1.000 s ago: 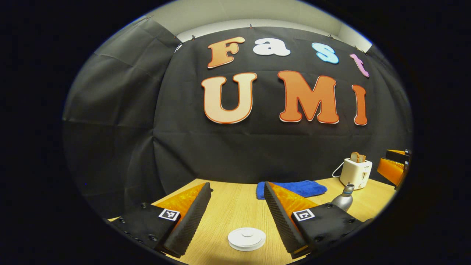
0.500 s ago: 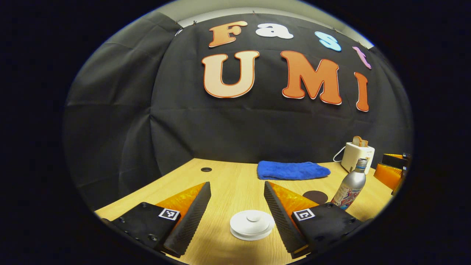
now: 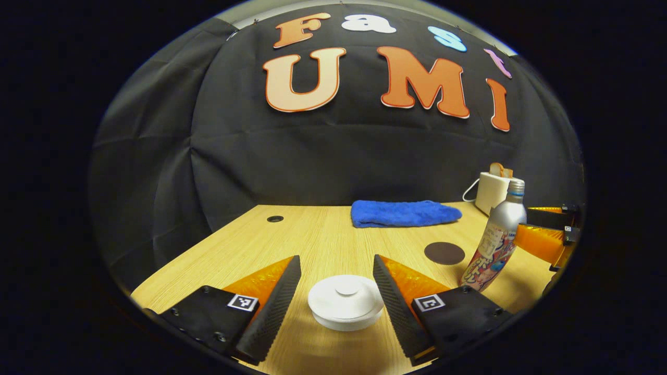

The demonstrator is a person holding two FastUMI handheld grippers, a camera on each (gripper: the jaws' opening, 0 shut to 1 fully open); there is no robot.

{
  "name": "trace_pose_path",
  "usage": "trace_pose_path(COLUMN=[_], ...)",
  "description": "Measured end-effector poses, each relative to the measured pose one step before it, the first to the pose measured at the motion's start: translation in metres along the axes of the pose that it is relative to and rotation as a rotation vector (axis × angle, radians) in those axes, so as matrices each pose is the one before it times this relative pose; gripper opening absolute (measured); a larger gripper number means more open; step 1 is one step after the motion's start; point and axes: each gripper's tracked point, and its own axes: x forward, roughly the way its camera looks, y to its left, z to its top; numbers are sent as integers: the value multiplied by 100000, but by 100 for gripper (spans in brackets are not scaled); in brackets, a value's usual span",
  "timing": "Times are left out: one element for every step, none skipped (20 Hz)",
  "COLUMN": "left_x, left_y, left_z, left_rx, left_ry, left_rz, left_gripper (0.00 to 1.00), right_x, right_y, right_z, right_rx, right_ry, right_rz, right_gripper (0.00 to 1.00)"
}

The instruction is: Open the teacup lid with one hand, grasp the water bottle and pour water into the teacup with the other hand; after pouring, place the water bottle on the coaster and then close the teacup lid.

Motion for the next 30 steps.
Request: trace_pose_path(left_x=[291,224,156,156,149,80,289,251,231,194,20,98,-168,162,39,-79,56,-14,42,-183,91,87,-16,-103,-34,-128,0,-186,-49,-120], left_y=[-48,-5,-163,-306,-129,-77,-108,111,-78,-103,-19,-140,-24,100,-234,-82,143,-161,-163,-14,-5,206,-43,-109,65,43,2,112,51,32], left_z=[-415,-182,-300,-235,-296,-51,-118,-134,-257,-312,51,182,12,127,-126,80,123,78,-16,84,146,25,81,2,255,166,264,472,495,341], left_rx=[965,519,385,422,418,691,696,546,589,846,274,705,756,201,1095,637,321,-165,443,-379,-271,-1101,-516,-493,-577,-283,-213,-287,-259,-257], left_ry=[1186,466,1049,834,704,965,442,522,1337,1525,-339,465,349,409,659,39,-781,411,-49,-149,-692,-547,-372,-453,-946,-872,-1138,-1717,-1461,-1323], left_rz=[314,-152,-501,-444,-246,-28,117,814,-110,-516,702,-458,320,419,350,41,1146,-550,-486,-381,125,124,-314,175,-55,-153,99,167,67,70], left_gripper=[92,92,88,84,84,77,80,76,72,57,57,53,57,48,42,42,42,30,34,34,34,24,28,28,28,28,28,28,28,28], right_x=[255,145,188,124,122,98,161,70,92,123,140,48,127,9,50,39,59,123,87,61,75,81,155,142,172,113,93,144,203,138], right_y=[63,21,-62,93,-35,-142,-23,5,141,136,107,-38,14,31,43,-58,-39,-54,-75,-10,-3,-73,20,94,24,-70,19,92,28,-104], right_z=[-296,-359,-282,-323,-235,-183,-135,-152,-260,-190,-115,-60,-138,-85,-113,-94,-33,-55,-69,-105,-112,-195,-134,-236,-118,-106,-96,-143,-151,-88], right_rx=[-44,-31,-17,-66,-7,0,188,586,621,487,172,-89,-155,-65,61,192,264,354,379,410,359,339,463,421,527,375,427,262,275,122], right_ry=[836,767,883,636,633,487,231,183,568,430,236,153,217,230,207,181,149,291,289,351,411,487,552,733,610,600,370,464,649,885], right_rz=[24,181,54,158,-128,73,75,310,748,644,297,29,-3,-12,138,-7,137,-107,68,12,39,12,302,75,182,-22,175,-89,63,-184], right_gripper=[94,94,94,94,94,94,94,94,94,94,94,94,94,94,94,94,94,94,94,94,94,94,94,94,94,94,94,94,94,94])
